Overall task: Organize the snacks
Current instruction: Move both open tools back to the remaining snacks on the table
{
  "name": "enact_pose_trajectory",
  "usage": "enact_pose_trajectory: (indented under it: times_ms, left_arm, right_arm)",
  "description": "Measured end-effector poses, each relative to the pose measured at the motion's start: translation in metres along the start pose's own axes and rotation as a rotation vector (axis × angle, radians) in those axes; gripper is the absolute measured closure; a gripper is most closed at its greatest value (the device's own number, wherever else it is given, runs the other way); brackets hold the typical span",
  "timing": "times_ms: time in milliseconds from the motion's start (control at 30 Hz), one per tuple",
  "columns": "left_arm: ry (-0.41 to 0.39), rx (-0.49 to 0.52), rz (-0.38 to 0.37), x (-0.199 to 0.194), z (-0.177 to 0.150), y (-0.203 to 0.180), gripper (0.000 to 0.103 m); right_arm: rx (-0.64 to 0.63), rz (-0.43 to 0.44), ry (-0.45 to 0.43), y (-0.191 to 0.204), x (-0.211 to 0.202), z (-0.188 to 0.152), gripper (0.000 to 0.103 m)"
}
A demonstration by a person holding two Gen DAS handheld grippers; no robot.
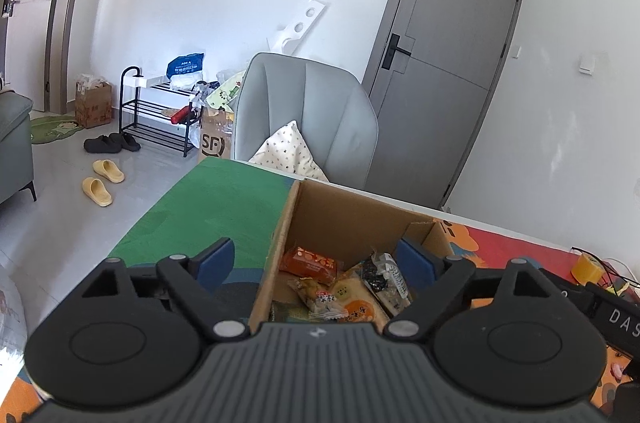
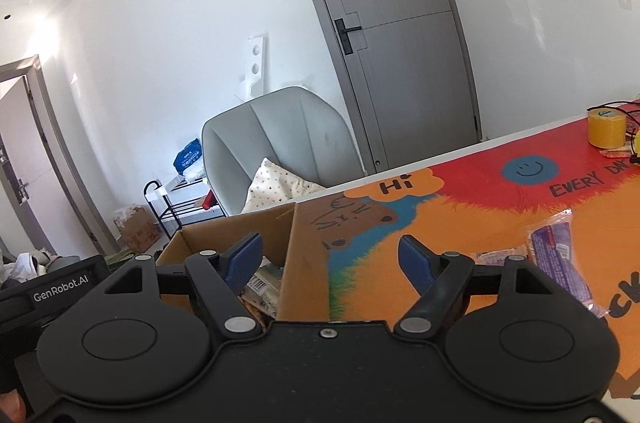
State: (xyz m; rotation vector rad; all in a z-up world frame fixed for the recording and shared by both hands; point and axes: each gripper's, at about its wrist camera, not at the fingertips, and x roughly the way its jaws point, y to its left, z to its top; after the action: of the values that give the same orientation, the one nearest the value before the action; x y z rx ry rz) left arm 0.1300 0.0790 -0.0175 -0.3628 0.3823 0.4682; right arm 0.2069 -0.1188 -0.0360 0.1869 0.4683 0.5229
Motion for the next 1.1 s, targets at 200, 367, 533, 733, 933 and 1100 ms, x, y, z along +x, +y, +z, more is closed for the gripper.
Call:
enact_pose_trajectory:
  times_ms: [200, 367, 533, 733, 933, 1100]
  left_arm:
    - [0.019, 0.028, -0.013, -0.003, -0.007, -0.019, 0.011]
    - [0.025, 0.045, -0.019, -0.006, -0.013, -0.033, 0.009]
    - [0.036, 0.058, -0.03, -0.007, -0.018, -0.047, 0.009]
    - [0.039, 0.086, -0.053, -0.011, -0.024, -0.068, 0.009]
    - [0.048, 0.11, -0.093, -0.011, -0.03, -0.089, 0.009]
    - [0.056, 0.134, -0.125, -0.009, -0.036, -0.105, 0.009]
  right_arm:
    - [0.021, -0.016, -0.008, -0.018, -0.012, -0.001, 0.016]
    - [0.031, -0.039, -0.018, -0.032, -0.022, -0.001, 0.004]
    - [0.049, -0.059, -0.021, -0.047, -0.029, 0.0, 0.0]
    - [0.056, -0.112, -0.024, -0.066, -0.038, -0.003, 0.0]
    - [0.073, -0.147, -0.019, -0.087, -0.045, -0.006, 0.0]
    - [0.078, -0.164, -0.012, -0.101, -0.047, -0.008, 0.0]
